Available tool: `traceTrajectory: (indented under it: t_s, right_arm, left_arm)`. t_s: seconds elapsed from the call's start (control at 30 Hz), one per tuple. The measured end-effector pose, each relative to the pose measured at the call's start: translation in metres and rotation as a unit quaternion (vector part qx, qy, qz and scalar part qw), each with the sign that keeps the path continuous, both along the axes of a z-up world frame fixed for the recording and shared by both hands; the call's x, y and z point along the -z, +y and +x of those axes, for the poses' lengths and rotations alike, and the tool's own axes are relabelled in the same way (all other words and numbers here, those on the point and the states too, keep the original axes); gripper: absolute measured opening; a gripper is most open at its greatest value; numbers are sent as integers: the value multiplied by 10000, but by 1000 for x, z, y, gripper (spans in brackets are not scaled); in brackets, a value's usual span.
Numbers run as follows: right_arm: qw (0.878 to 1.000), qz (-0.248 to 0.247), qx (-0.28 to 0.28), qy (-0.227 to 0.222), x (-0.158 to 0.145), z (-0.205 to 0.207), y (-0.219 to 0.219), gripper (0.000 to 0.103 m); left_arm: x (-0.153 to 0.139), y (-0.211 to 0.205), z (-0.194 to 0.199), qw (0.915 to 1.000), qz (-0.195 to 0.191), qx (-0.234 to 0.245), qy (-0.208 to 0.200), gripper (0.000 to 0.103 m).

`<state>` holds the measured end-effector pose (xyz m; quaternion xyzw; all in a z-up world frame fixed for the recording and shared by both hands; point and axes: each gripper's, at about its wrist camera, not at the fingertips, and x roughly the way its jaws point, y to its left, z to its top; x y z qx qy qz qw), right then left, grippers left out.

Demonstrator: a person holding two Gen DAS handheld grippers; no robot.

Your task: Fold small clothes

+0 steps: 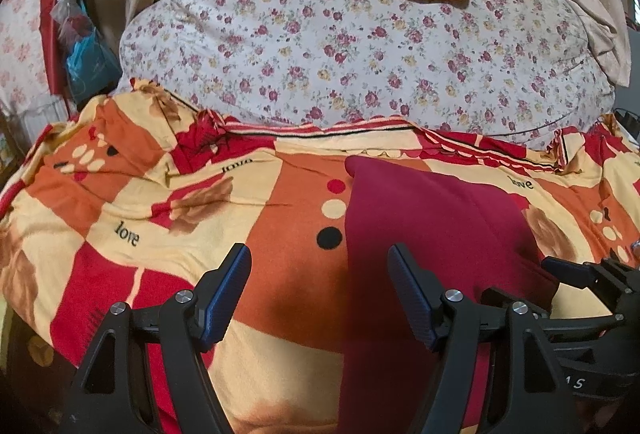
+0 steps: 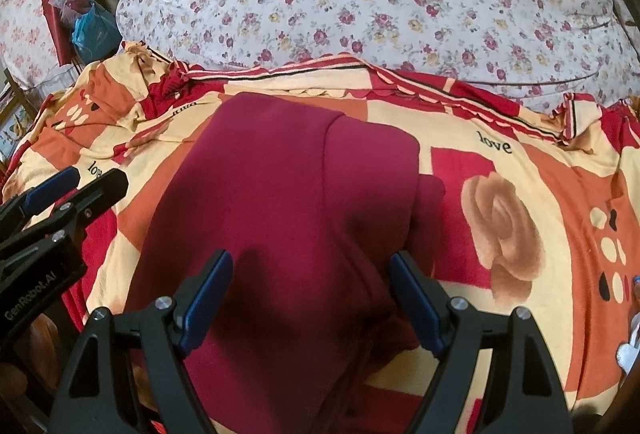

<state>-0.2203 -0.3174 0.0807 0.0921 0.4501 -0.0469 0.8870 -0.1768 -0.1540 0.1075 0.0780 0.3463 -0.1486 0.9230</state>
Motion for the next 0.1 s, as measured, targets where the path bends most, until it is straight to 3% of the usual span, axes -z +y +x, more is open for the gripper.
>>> traceTrajectory:
  t_s: [0.1]
  right_arm:
    - [10000, 18, 2, 1, 0, 0, -3, 84]
  left_arm:
    - [-1, 2, 1, 10000, 22, 22, -32, 51]
